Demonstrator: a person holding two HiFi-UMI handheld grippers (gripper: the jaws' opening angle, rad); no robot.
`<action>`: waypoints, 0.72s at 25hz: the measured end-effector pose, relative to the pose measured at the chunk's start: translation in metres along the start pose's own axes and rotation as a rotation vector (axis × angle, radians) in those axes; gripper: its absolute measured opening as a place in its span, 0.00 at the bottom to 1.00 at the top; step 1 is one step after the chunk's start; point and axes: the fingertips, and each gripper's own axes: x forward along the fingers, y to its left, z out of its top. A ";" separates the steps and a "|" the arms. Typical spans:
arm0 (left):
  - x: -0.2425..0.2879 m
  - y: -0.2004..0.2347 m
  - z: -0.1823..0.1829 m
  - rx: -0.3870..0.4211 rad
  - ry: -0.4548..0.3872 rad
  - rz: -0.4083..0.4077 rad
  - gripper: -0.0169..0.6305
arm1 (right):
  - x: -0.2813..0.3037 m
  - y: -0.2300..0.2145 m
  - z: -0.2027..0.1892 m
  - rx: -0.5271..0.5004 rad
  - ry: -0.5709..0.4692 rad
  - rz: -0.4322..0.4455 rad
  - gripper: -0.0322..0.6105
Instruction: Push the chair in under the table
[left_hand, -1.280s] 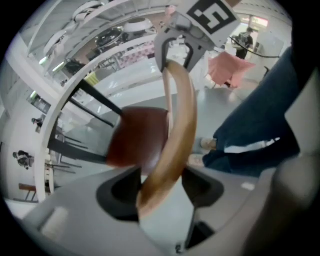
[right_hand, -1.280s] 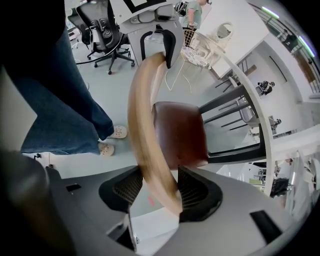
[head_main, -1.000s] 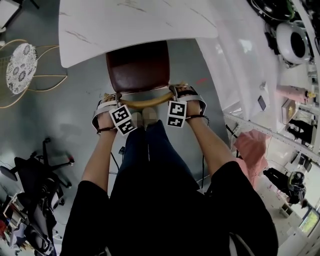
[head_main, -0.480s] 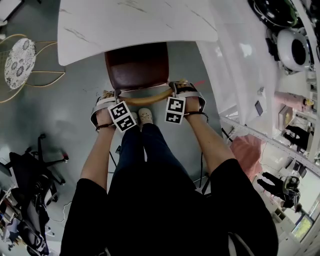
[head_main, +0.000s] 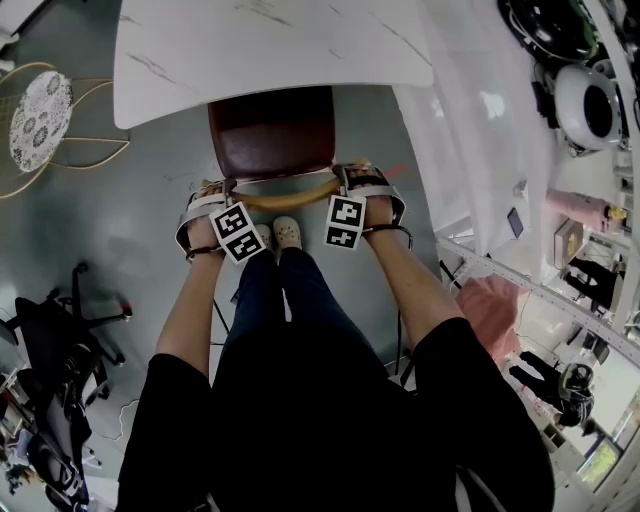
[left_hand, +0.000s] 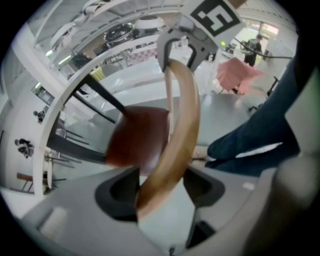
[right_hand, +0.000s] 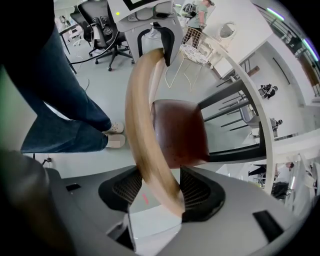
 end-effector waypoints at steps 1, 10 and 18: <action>0.000 0.000 0.001 0.002 -0.001 -0.003 0.45 | 0.000 0.001 0.000 0.015 -0.011 0.006 0.38; -0.021 -0.009 0.006 -0.054 -0.042 -0.026 0.46 | -0.025 0.010 -0.002 0.148 -0.105 0.008 0.39; -0.080 0.017 0.028 -0.183 -0.191 0.116 0.31 | -0.080 -0.023 0.009 0.345 -0.238 -0.152 0.37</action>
